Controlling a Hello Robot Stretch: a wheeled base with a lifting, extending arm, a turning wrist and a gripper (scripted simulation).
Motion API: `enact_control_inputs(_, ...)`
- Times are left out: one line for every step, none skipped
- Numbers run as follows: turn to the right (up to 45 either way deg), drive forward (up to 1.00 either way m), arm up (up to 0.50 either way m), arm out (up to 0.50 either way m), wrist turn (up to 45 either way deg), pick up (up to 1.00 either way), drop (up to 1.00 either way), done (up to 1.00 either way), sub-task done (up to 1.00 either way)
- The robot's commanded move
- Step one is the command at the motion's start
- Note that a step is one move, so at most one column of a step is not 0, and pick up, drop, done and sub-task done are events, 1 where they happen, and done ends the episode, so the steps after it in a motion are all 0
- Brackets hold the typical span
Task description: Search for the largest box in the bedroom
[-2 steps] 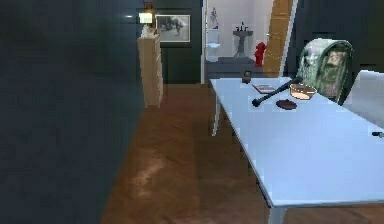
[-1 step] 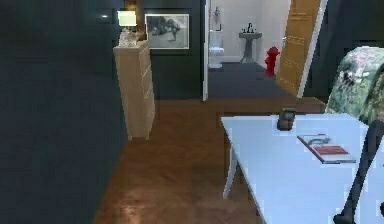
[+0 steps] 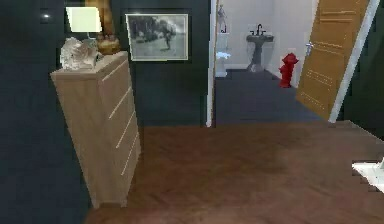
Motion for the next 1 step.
enact_control_inputs(-6.0, 0.00, 0.00, 0.00, 0.0, 0.00, 0.00, 0.00, 0.00)
